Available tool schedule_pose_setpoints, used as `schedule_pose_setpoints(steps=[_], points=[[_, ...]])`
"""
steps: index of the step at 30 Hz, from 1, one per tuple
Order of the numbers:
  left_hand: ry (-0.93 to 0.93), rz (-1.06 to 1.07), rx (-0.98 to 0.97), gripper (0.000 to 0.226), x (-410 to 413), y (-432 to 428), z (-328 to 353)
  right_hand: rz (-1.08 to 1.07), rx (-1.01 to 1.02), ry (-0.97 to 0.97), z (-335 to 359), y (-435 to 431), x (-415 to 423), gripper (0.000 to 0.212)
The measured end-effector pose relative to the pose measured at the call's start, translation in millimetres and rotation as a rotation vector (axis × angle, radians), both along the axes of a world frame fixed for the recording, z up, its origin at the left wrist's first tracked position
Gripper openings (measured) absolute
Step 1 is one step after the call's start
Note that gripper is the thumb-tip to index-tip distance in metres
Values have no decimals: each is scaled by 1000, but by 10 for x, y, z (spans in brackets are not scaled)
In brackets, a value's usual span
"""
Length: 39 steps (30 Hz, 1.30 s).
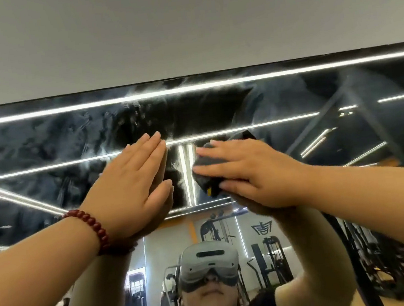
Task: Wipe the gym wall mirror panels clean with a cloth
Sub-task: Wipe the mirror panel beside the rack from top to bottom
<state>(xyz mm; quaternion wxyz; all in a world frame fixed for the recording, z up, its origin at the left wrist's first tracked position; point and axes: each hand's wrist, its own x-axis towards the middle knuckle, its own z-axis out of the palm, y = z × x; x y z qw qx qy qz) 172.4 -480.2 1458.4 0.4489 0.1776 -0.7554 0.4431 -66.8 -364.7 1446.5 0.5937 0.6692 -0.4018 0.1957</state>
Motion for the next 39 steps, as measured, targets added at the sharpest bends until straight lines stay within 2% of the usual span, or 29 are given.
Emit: schedule_pose_setpoints(steps=[2,3,7,8,10,14,16,18,21,22,24,26,28,30,34,36,39], points=[[-25,19,-15,79,28,-18,-106,-37,102,119,-195,29,-54,48],[-32,24,-19,80,31,-20,-160,-44,113,108,-136,77,-63,48],[-27,33,-26,80,47,-38,-338,10,-74,-341,426,127,-41,49],[-24,37,-36,79,56,-53,-371,1,-125,-393,445,83,3,50],[-23,46,-53,77,81,-94,-430,-6,-137,-299,211,-55,114,49],[-34,78,-92,77,190,-132,-467,14,53,131,-638,-188,236,49],[-22,97,-72,79,281,-137,-445,-29,148,213,-621,-130,185,49],[-23,112,-68,79,338,-152,-418,-36,87,84,-316,-79,163,51],[-32,101,-71,77,335,-165,-430,36,-72,-350,202,-29,219,50],[-24,89,-67,78,332,-173,-439,31,-107,-392,229,-57,297,50],[-18,65,-74,78,336,-172,-458,32,-104,-256,52,-190,490,50],[-21,20,-80,78,359,-164,-468,61,-8,-10,-276,-304,635,49],[-38,-11,-92,76,427,-168,-448,61,104,107,-418,-307,659,48],[-46,0,-118,76,534,-215,-401,42,102,27,-212,-244,617,50],[-2,-33,-99,81,674,-331,-280,96,-44,-446,463,-203,632,50],[25,-62,-108,80,672,-364,-289,73,-93,-433,464,-290,798,49],[90,-131,-102,78,671,-383,-311,57,-7,-156,66,-403,984,49]])
